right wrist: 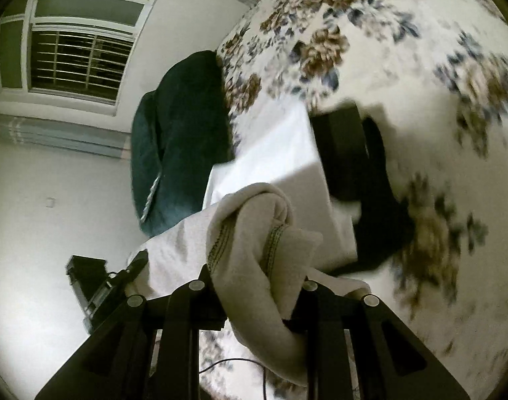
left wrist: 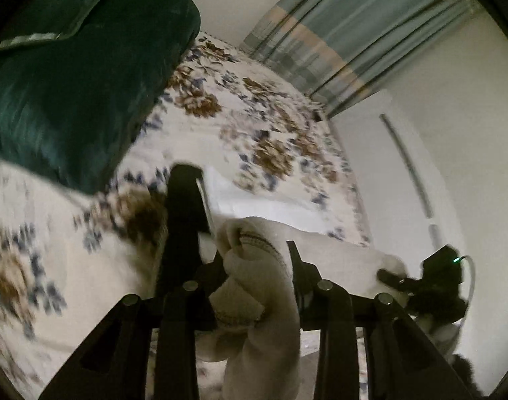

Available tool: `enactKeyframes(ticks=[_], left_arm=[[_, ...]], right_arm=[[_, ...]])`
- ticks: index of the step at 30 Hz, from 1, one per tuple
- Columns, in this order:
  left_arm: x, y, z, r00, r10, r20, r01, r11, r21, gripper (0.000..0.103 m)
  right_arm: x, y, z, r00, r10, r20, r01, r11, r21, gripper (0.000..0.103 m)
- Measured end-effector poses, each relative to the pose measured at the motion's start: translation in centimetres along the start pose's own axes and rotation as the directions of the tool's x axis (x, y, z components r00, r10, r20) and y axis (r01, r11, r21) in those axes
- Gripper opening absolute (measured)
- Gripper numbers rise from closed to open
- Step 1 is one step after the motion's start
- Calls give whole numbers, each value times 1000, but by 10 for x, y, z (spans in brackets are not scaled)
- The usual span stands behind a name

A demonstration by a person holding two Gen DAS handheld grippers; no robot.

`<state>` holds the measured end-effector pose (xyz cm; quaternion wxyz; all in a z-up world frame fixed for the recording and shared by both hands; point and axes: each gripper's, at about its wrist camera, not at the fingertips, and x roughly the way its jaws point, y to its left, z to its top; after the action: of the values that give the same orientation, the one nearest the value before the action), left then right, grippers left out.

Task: Fold small clothes
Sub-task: 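Lift the folded shirt with both grippers and place it on the dark clothes stack, then open both grippers and withdraw from the stack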

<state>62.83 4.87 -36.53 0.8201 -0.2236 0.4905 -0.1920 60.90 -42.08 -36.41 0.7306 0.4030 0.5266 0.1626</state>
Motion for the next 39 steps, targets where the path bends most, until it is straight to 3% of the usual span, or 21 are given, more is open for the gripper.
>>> enactKeyframes(ticks=[5, 8, 10, 11, 13, 16, 17, 18, 19, 21, 23, 25, 31, 35, 39], left_arm=[[48, 11, 24, 991, 128, -26, -127, 991, 47, 34], [56, 15, 30, 980, 198, -1, -198, 978, 62, 39], [55, 14, 34, 972, 233, 42, -235, 969, 77, 44], [53, 14, 34, 968, 245, 60, -249, 965, 82, 69], [51, 14, 36, 969, 239, 61, -244, 966, 86, 103], [46, 6, 34, 957, 281, 75, -288, 952, 107, 103], [43, 1, 31, 951, 298, 81, -306, 944, 123, 103], [41, -4, 29, 945, 315, 87, -324, 937, 134, 103], [38, -10, 25, 937, 337, 92, -347, 926, 149, 103], [34, -24, 14, 915, 389, 104, -402, 898, 180, 103], [31, -34, 3, 895, 433, 105, -445, 874, 195, 103], [25, -46, -14, 881, 462, 104, -473, 856, 210, 103], [-7, -76, -54, 860, 500, 103, -510, 838, 193, 103], [-41, -103, -76, 859, 497, 125, -512, 839, 185, 103], [-84, -135, -100, 858, 486, 164, -511, 837, 194, 103]], right_arm=[[54, -3, 60, 997, -78, -23, 78, 997, -9, 23], [79, -7, 72, 989, -139, -40, 138, 990, -36, 25], [89, -1, 75, 977, -212, -32, 208, 974, -89, 35], [90, 3, 73, 971, -240, -23, 236, 966, -110, 36], [92, 13, 71, 947, -321, 12, 318, 933, -165, 59], [86, 28, 61, 895, -438, 86, 446, 867, -221, 83], [83, 36, 55, 849, -510, 138, 528, 812, -248, 89], [81, 42, 50, 829, -535, 164, 559, 786, -264, 99], [79, 45, 47, 811, -557, 181, 585, 763, -274, 103], [73, 57, 33, 743, -623, 245, 669, 681, -298, 103], [68, 64, 15, 691, -663, 289, 722, 616, -316, 103], [64, 70, -1, 668, -680, 303, 743, 587, -321, 103], [34, 87, -53, 643, -691, 331, 766, 561, -315, 103], [-3, 109, -84, 629, -681, 375, 777, 556, -295, 103], [-51, 139, -122, 600, -664, 446, 797, 539, -271, 103]])
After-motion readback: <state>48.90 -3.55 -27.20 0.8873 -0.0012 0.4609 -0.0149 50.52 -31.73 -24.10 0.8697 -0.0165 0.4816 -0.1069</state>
